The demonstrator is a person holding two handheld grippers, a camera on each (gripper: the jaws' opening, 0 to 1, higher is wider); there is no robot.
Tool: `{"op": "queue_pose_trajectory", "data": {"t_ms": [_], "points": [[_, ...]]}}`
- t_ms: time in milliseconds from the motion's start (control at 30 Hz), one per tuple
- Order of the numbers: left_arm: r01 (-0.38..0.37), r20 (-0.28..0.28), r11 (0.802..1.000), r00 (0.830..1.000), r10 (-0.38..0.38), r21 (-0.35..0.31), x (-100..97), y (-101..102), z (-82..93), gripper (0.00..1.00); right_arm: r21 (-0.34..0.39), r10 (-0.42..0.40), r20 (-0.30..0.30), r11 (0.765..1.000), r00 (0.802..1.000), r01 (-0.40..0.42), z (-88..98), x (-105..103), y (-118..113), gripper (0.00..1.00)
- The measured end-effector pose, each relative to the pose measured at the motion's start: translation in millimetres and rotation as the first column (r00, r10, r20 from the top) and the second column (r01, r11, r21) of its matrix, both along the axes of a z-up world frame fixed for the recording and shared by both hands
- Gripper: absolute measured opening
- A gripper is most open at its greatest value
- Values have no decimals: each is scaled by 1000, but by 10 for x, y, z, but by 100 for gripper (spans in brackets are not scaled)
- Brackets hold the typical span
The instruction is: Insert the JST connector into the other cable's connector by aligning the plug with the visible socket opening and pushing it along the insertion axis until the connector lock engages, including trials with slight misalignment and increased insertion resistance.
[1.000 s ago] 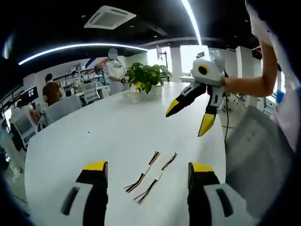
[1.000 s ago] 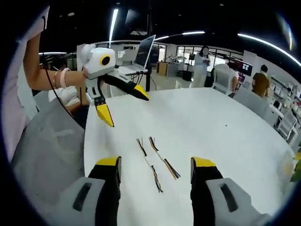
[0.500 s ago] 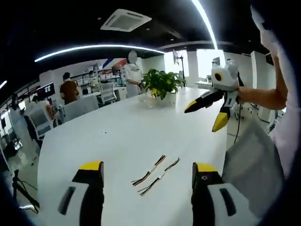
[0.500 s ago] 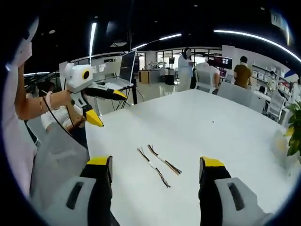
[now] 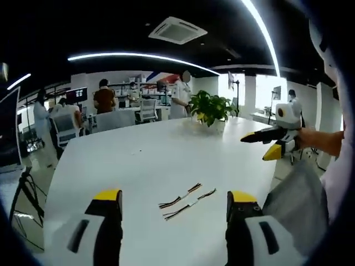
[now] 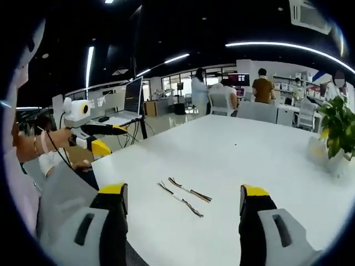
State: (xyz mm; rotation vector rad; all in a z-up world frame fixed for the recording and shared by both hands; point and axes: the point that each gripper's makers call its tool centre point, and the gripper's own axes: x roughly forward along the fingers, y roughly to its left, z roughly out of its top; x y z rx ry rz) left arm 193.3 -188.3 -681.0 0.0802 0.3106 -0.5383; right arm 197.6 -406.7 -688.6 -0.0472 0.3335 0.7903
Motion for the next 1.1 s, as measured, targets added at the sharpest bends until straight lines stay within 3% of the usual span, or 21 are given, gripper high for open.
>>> {"op": "queue_pose_trajectory", "data": {"t_ms": [100, 267, 467, 633, 767, 1100], "points": [[-53, 7, 998, 999, 54, -30, -26, 39, -32, 75, 24, -18, 31, 1000, 999, 18, 2, -33, 8, 82], [-57, 12, 998, 998, 57, -36, -85, -1, -97, 75, 31, -25, 60, 999, 998, 23, -45, -70, 47, 87], [-66, -83, 994, 995, 60, -83, -146, -66, -265, 77, 49, -29, 60, 998, 998, 26, -91, -95, 75, 88], [-59, -71, 995, 996, 53, -75, -179, -146, -323, 77, 39, -26, 28, 999, 999, 25, -227, -128, 117, 87], [-51, -32, 993, 998, 48, -102, -187, -196, -309, 77, 56, -43, 40, 998, 998, 41, -211, -73, 86, 86], [-61, -42, 996, 997, 58, -66, -161, -168, -416, 77, 23, -55, 44, 998, 997, 55, -253, -55, 72, 81]]}}
